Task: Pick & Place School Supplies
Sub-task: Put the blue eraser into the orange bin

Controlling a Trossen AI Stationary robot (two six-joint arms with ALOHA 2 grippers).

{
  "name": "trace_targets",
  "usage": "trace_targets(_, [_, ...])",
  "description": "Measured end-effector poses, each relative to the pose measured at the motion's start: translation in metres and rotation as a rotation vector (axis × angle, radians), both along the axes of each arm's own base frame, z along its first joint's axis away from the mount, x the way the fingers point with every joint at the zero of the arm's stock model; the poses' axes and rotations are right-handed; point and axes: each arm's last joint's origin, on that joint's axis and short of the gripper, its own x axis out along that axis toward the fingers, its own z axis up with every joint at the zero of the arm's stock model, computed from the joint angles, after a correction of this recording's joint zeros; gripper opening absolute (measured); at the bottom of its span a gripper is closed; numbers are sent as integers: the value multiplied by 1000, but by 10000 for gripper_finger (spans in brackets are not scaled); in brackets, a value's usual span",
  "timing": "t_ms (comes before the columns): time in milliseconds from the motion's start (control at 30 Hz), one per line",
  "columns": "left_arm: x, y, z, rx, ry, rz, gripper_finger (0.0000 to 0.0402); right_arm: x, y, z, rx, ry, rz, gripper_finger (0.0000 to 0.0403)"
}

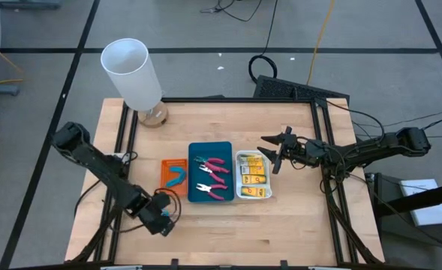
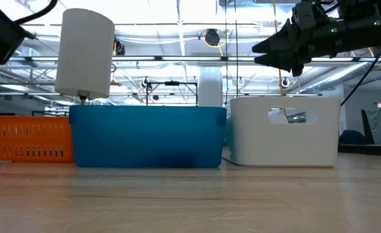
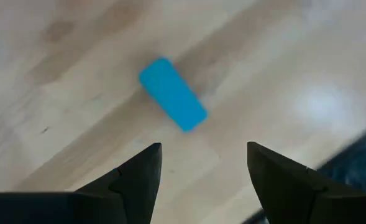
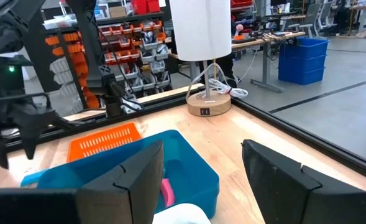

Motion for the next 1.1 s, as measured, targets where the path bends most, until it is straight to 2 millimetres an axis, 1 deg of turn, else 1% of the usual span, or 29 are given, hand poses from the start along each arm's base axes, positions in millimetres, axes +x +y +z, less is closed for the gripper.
trace_targets(100, [3, 3, -5, 20, 29, 105, 241, 0, 0, 0, 1, -4, 0, 210])
trace_targets(233, [9, 5, -17, 39, 81, 188, 241, 0, 0, 0, 0, -3, 0, 210])
trace_targets(467, [16, 2, -45, -10, 296, 220, 241, 0, 0, 0, 0, 2, 0, 210])
trace_targets(600, [18, 0, -56, 10, 334, 239, 241, 0, 0, 0, 0, 2, 0, 210])
trace_targets(800, [23, 3, -58, 9, 319, 284, 241, 0, 0, 0, 0, 2, 0, 210])
trace_targets(1100, [24, 5, -59, -4, 329, 287, 241, 0, 0, 0, 0, 2, 0, 210])
